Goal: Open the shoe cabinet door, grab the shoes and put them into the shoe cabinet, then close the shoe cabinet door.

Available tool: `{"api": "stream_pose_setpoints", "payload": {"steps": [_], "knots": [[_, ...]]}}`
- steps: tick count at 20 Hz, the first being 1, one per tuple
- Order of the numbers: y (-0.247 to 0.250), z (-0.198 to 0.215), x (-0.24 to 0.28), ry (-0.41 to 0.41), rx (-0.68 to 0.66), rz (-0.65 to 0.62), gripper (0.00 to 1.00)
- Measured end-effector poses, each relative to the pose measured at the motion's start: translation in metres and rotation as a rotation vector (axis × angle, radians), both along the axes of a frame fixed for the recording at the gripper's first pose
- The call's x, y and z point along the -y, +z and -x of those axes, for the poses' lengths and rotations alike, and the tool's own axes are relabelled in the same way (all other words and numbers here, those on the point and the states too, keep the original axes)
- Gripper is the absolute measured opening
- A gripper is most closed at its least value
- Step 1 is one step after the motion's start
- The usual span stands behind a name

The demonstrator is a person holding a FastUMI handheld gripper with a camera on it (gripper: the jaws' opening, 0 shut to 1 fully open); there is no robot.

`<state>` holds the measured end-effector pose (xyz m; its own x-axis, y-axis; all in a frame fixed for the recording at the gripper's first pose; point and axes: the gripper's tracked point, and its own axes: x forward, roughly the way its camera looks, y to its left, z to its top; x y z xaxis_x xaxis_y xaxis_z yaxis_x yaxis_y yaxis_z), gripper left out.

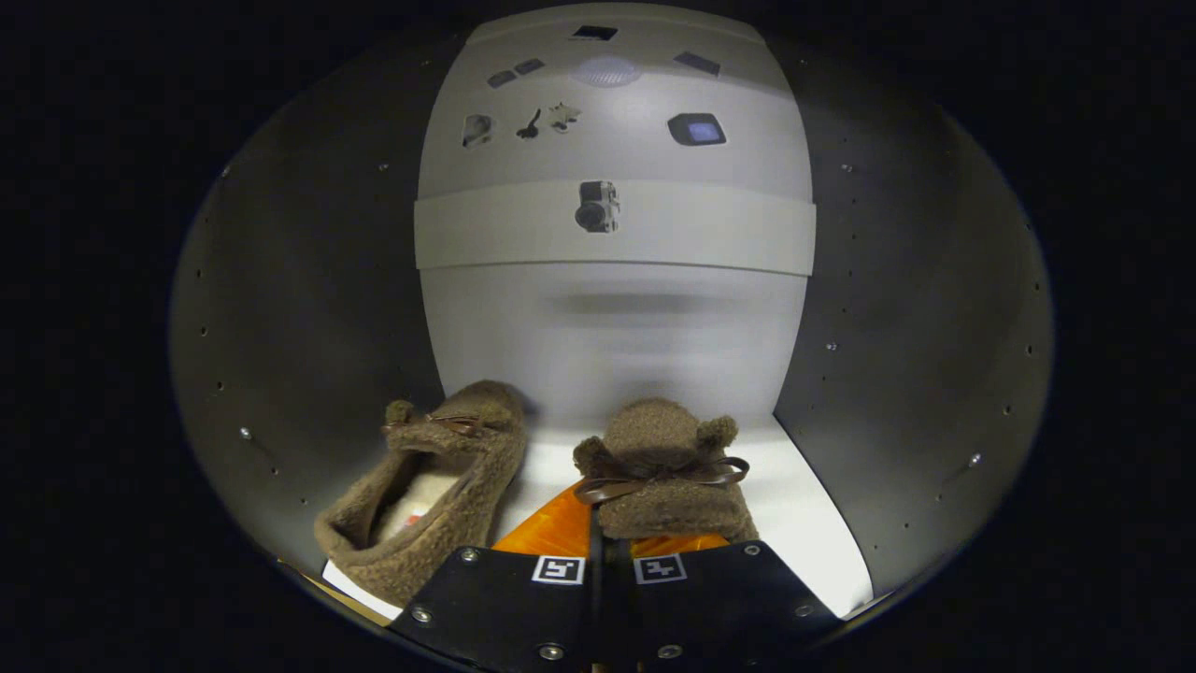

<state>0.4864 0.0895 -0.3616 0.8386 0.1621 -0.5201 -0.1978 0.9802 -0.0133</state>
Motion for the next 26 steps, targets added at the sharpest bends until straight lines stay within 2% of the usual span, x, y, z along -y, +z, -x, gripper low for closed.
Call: {"api": "stream_pose_setpoints", "payload": {"steps": [5, 7, 8, 10, 12, 14, 19, 24, 26], "knots": [[-0.008, -0.015, 0.003, -0.026, -0.020, -0.017, 0.08], [-0.009, -0.012, -0.002, -0.021, -0.041, -0.035, 0.14], [-0.008, -0.010, -0.004, -0.016, -0.051, -0.041, 0.21], [-0.001, -0.003, -0.005, -0.029, -0.056, -0.050, 0.42], [0.007, 0.008, -0.006, -0.052, -0.074, -0.069, 0.56], [0.017, 0.019, -0.005, -0.071, -0.079, -0.089, 0.65], [0.052, 0.055, -0.001, -0.112, -0.028, -0.111, 0.76], [0.091, 0.106, -0.003, -0.125, 0.047, -0.094, 0.92], [0.107, 0.134, -0.004, -0.127, 0.064, -0.095, 0.93]]}}
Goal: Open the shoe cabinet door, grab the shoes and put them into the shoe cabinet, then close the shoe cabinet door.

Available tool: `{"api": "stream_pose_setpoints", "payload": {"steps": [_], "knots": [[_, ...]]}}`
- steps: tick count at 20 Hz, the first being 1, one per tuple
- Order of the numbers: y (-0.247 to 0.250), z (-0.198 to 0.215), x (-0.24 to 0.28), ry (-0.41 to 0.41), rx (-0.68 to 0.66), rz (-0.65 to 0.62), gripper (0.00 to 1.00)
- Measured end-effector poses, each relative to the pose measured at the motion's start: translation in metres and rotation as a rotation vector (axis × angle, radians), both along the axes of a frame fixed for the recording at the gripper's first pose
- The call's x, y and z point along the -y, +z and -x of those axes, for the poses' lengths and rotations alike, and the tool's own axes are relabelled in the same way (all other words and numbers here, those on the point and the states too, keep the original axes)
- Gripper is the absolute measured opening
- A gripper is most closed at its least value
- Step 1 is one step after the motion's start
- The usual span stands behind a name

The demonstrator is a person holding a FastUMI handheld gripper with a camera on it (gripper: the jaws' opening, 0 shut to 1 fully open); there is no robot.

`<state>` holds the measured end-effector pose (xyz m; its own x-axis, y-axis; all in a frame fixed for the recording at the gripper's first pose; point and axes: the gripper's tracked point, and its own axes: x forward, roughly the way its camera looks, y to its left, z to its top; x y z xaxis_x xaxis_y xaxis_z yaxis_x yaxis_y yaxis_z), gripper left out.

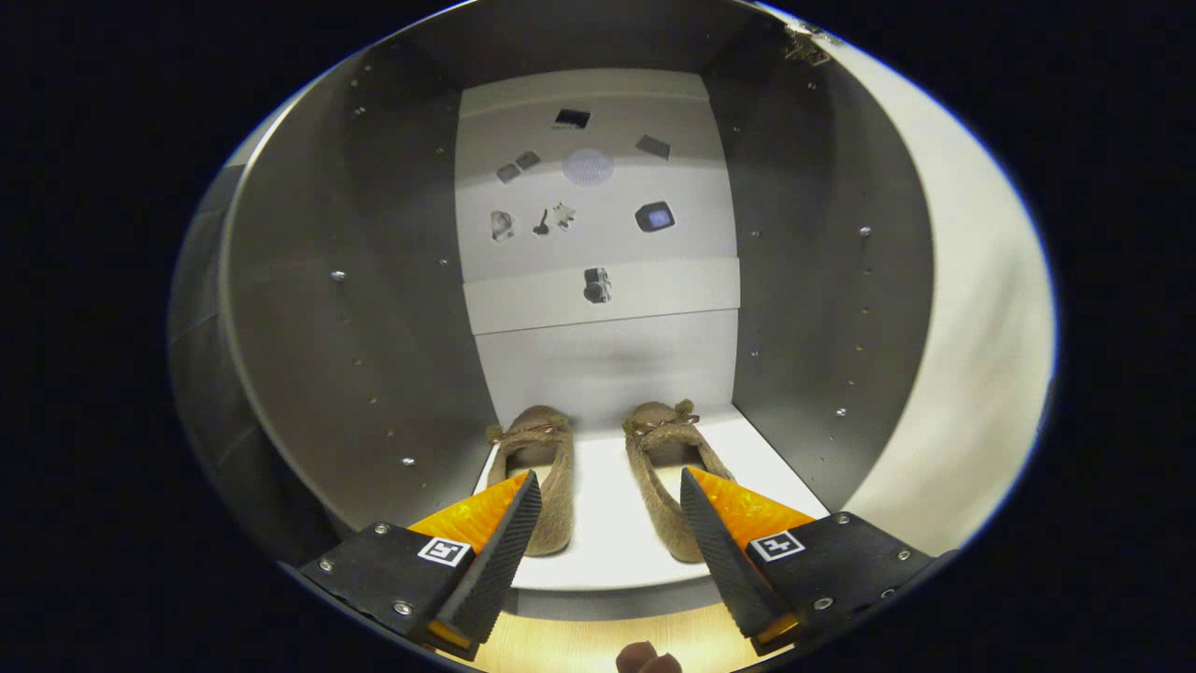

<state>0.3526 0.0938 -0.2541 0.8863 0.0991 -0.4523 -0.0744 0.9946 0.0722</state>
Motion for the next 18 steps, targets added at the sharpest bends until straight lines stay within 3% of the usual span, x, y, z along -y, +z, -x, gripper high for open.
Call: {"api": "stream_pose_setpoints", "payload": {"steps": [9, 18], "knots": [[0.061, 0.123, 0.035, -0.093, 0.111, -0.069, 0.93], [0.106, 0.219, 0.069, 0.013, 0.175, -0.101, 0.94]]}}
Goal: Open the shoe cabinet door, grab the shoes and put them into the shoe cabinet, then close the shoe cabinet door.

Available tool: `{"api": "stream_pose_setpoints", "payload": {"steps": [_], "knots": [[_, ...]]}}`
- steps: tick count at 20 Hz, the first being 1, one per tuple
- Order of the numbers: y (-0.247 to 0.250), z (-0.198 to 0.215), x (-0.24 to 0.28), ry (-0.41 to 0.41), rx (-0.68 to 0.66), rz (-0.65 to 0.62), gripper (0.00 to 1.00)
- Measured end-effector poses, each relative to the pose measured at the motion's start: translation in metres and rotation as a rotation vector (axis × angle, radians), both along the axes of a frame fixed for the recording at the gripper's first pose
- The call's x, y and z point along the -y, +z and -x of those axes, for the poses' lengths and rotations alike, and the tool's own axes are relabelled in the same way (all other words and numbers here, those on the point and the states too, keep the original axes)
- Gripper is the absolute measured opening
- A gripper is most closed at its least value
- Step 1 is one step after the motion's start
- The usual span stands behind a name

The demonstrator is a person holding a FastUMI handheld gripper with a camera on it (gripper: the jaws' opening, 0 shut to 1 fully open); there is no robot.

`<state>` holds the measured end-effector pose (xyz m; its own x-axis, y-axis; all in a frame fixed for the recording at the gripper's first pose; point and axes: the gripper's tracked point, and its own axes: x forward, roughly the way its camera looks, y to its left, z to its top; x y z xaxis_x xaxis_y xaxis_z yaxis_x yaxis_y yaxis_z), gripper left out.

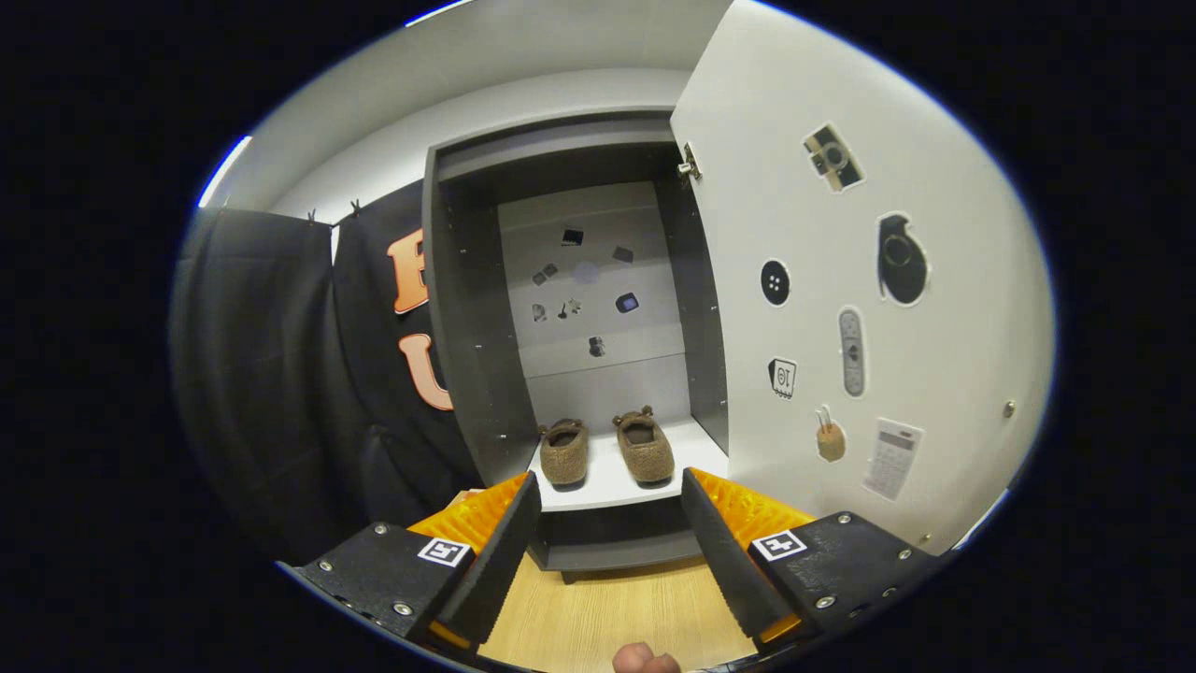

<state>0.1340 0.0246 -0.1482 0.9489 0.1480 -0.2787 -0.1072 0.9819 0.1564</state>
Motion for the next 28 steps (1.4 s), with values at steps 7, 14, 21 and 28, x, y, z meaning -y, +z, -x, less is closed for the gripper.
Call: {"api": "stream_pose_setpoints", "payload": {"steps": [7, 14, 21, 28], "knots": [[0.018, 0.082, 0.056, 0.134, 0.050, 0.020, 0.94], [0.020, 0.120, 0.122, 0.117, 0.051, -0.030, 0.94], [0.025, 0.112, 0.203, 0.029, 0.082, -0.022, 0.94], [0.014, 0.082, 0.241, -0.016, 0.071, 0.026, 0.94]]}}
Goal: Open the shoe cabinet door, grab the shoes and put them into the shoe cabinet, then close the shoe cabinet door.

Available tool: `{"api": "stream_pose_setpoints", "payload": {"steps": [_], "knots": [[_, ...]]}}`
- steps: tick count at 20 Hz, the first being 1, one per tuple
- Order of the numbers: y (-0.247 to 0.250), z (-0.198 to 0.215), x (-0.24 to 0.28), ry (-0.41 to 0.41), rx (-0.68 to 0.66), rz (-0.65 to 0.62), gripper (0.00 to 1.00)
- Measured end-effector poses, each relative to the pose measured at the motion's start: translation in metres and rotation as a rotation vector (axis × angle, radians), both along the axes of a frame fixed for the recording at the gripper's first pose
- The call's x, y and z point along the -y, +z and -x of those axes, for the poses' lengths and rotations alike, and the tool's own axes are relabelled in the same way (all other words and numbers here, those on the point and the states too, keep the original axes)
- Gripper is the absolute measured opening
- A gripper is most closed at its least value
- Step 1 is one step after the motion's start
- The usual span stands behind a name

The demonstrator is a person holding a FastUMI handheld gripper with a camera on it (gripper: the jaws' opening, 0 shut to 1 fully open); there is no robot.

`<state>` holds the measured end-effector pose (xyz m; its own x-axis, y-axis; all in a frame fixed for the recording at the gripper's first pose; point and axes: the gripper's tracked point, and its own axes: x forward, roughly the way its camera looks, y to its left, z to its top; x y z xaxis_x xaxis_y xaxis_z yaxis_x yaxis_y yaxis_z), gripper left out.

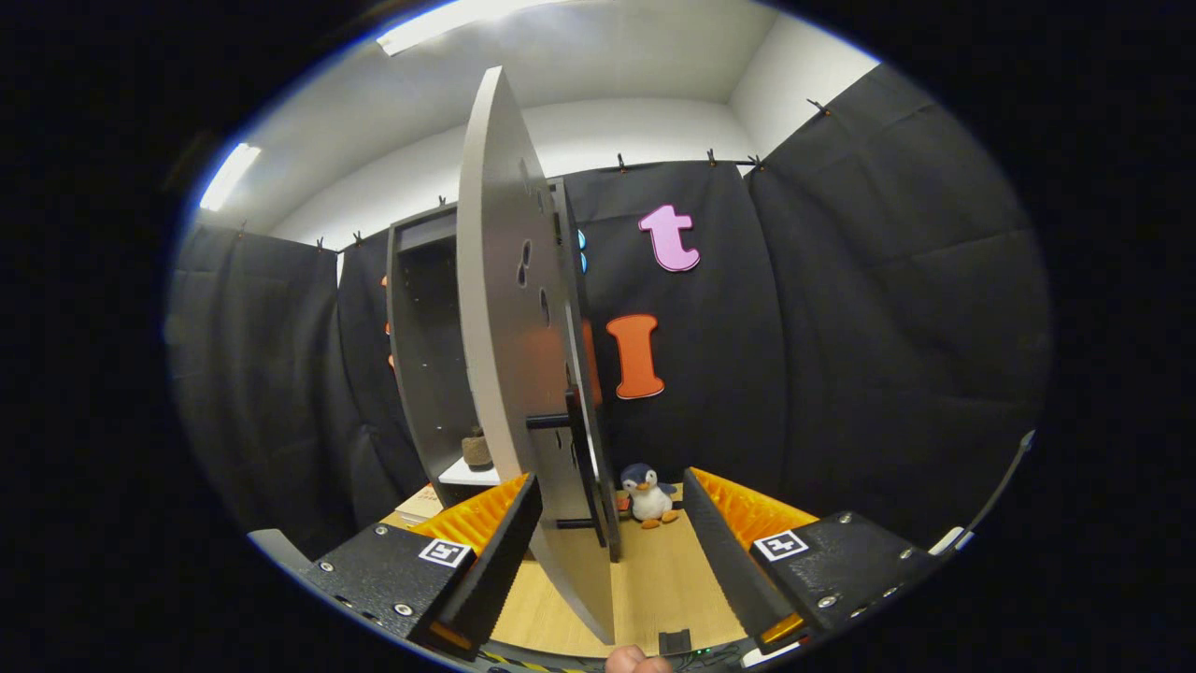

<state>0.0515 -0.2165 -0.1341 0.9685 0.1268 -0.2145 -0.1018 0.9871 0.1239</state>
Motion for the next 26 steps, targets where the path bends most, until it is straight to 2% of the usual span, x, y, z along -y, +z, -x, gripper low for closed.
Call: {"api": "stream_pose_setpoints", "payload": {"steps": [11, 15, 26], "knots": [[-0.006, -0.010, -0.014, 0.010, -0.020, 0.043, 0.93], [-0.004, -0.011, -0.064, 0.045, -0.030, 0.043, 0.92], [-0.006, -0.011, -0.108, 0.035, -0.049, 0.007, 0.92]]}}
